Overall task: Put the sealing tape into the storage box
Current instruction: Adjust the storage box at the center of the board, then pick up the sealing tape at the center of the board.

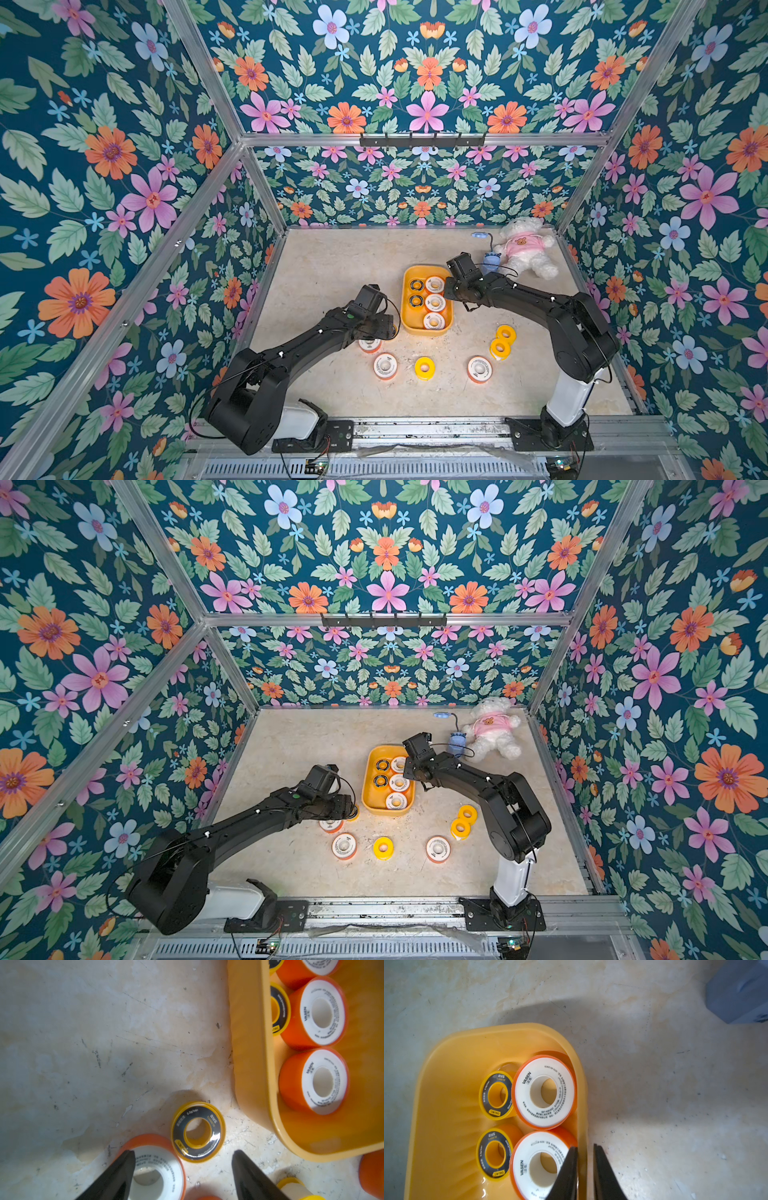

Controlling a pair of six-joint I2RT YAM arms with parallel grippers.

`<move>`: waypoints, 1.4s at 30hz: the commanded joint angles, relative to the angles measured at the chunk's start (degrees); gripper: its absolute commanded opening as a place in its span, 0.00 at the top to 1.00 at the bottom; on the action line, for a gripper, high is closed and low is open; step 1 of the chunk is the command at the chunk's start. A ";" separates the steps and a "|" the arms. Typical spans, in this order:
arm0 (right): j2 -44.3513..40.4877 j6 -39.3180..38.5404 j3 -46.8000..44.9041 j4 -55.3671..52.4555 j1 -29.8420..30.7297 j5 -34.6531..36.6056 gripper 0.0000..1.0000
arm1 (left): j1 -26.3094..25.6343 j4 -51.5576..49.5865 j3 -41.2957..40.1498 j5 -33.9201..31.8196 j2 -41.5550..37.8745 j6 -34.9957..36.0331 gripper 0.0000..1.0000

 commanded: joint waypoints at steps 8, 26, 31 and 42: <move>-1.30 0.15 -1.22 -0.69 -0.97 1.75 0.80 | -2.82 0.16 2.56 -0.15 3.92 5.05 0.21; -1.64 -0.12 -1.95 -0.21 -1.28 0.78 0.79 | -5.39 -1.05 5.23 -5.56 10.38 5.85 0.16; -1.58 -0.20 -2.02 -0.16 -1.30 0.78 0.79 | -5.48 -1.07 5.30 -5.45 11.49 5.99 0.17; -1.41 -0.38 -2.10 -0.01 -1.28 0.34 0.78 | -5.91 -1.17 5.32 -5.00 13.07 5.77 0.25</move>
